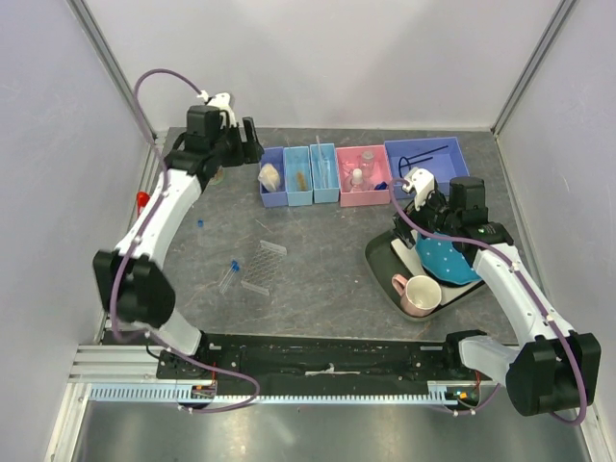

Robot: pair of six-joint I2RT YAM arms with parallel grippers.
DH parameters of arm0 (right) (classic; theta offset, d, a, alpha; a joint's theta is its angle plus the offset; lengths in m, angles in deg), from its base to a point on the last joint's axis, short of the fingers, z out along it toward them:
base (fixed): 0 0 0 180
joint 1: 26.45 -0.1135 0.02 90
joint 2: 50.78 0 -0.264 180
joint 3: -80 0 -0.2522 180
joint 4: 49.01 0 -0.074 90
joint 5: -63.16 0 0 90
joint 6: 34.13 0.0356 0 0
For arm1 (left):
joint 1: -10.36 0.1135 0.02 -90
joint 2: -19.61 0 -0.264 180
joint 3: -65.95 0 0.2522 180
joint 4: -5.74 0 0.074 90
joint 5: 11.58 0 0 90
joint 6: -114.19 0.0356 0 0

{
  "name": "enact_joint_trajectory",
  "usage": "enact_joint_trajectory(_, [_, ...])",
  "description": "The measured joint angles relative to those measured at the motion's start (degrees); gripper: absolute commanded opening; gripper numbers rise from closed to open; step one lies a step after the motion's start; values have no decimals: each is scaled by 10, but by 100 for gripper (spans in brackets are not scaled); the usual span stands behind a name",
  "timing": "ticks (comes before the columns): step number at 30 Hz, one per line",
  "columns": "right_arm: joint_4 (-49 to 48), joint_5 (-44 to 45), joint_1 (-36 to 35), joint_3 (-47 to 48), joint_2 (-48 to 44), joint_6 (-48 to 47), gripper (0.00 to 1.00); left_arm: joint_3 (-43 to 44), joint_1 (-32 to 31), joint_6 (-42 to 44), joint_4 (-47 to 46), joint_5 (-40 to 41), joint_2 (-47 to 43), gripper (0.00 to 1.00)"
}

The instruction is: Organize the chemistry lab equipment

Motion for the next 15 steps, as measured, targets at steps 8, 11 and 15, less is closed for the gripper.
enact_joint_trajectory(8, [-1, -4, 0, 0, 0, 2, 98, -202, 30, -2, -66, 2, -251, 94])
enact_joint_trajectory(11, [-1, -5, 0, 0, 0, 4, 98, -264, 60, -8, -67, -2, -304, 95])
enact_joint_trajectory(15, [-1, -7, 0, 0, 0, 4, 98, -325, 97, -18, -62, -4, -337, 95])
